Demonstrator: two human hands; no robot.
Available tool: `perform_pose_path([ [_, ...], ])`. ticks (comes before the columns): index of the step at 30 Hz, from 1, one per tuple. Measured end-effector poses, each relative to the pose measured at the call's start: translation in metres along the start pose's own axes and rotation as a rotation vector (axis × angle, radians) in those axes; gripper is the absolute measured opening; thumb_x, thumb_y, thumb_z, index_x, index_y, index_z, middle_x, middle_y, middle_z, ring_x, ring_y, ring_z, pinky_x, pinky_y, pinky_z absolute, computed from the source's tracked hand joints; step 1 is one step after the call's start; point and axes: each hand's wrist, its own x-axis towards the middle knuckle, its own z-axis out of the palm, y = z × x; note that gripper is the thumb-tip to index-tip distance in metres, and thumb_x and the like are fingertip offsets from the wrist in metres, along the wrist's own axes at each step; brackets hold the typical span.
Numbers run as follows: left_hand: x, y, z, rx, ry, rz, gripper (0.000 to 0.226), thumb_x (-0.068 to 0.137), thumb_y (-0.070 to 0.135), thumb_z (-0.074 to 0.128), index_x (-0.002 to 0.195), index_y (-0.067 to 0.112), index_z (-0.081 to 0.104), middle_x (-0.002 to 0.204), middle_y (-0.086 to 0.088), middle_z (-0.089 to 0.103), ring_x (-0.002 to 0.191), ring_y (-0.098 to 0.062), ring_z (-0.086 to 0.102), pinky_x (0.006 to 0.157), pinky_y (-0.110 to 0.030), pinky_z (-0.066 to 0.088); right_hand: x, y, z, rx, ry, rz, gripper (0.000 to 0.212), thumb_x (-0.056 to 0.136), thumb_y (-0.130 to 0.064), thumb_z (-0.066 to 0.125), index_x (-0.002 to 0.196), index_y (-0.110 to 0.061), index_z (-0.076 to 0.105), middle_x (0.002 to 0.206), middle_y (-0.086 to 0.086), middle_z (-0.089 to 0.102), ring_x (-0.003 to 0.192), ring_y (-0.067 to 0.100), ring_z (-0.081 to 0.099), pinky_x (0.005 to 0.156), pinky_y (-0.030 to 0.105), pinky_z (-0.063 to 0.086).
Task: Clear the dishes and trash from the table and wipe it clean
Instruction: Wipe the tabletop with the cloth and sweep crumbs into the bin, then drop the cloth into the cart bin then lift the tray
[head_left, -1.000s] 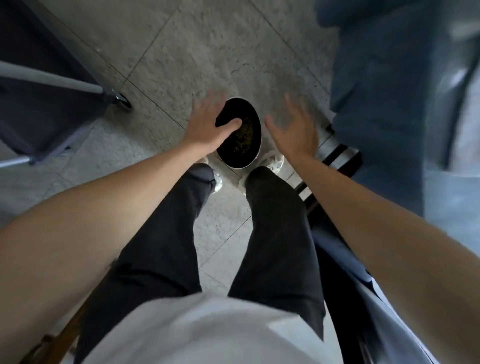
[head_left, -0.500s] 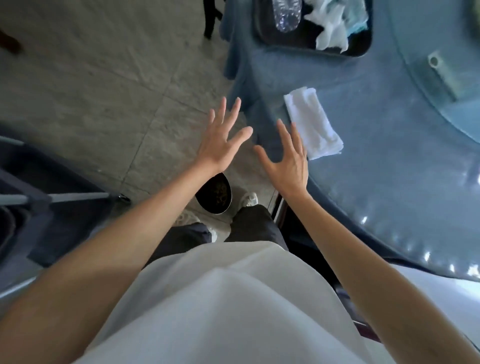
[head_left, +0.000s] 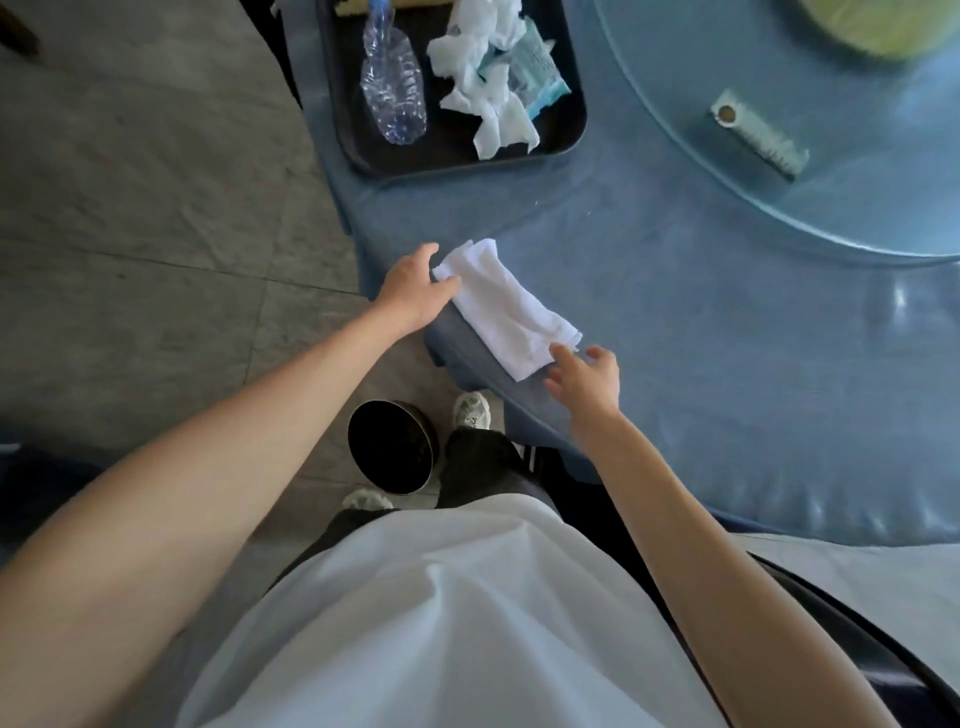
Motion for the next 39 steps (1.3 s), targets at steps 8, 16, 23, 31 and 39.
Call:
perform_pose_path([
  [8, 0.036, 0.017, 0.011, 0.022, -0.025, -0.066, 0.04, 0.082, 0.043, 0.077, 0.104, 0.013, 0.063, 0.099, -0.001, 0.064, 0.093, -0.023, 0.059, 0.073, -0.032, 0.042, 0.013, -0.012, 0.005, 0.059, -0.071, 0.117, 0.043, 0.086, -0.025, 0.082, 0.108, -0.012, 0.047, 0.083, -0.001, 0.051, 0.061, 0.013, 0.051, 0.057, 0.022, 0.047],
  [16, 0.029, 0.031, -0.002, -0.782, -0.244, -0.326, 0.012, 0.089, 0.008, 0.072, 0.101, 0.008, 0.072, 0.096, -0.001, 0.079, 0.097, -0.018, 0.074, 0.068, -0.025, 0.06, 0.03, -0.039, -0.009, 0.245, -0.157, 0.383, 0.021, 0.088, -0.01, 0.08, 0.097, -0.003, 0.063, 0.059, -0.001, 0.068, 0.046, 0.009, 0.063, 0.044, 0.019, 0.048],
  [23, -0.001, 0.043, -0.049, -0.991, -0.314, -0.218, 0.027, 0.093, 0.004, 0.067, 0.119, 0.005, 0.068, 0.11, -0.009, 0.076, 0.1, -0.019, 0.074, 0.079, -0.029, 0.061, 0.03, -0.063, 0.006, 0.201, -0.437, 0.428, 0.023, 0.092, -0.023, 0.074, 0.112, -0.012, 0.07, 0.079, -0.001, 0.073, 0.06, 0.01, 0.064, 0.055, 0.023, 0.044],
  [31, -0.04, 0.022, -0.137, -1.063, -0.179, -0.087, 0.034, 0.092, 0.008, 0.067, 0.126, 0.009, 0.065, 0.116, -0.008, 0.074, 0.105, -0.022, 0.072, 0.081, -0.032, 0.061, 0.002, -0.109, 0.094, 0.169, -0.819, 0.399, 0.059, 0.079, -0.042, 0.083, 0.128, -0.013, 0.069, 0.12, 0.015, 0.074, 0.107, 0.035, 0.073, 0.09, 0.044, 0.06],
  [39, -0.077, -0.073, -0.241, -1.072, 0.201, -0.128, 0.035, 0.083, 0.021, 0.068, 0.116, 0.01, 0.072, 0.105, -0.005, 0.076, 0.094, -0.02, 0.074, 0.068, -0.026, 0.058, -0.044, -0.147, 0.227, -0.025, -1.086, 0.196, 0.057, 0.104, -0.054, 0.052, 0.147, -0.018, 0.058, 0.149, 0.01, 0.06, 0.14, 0.028, 0.055, 0.119, 0.047, 0.04],
])
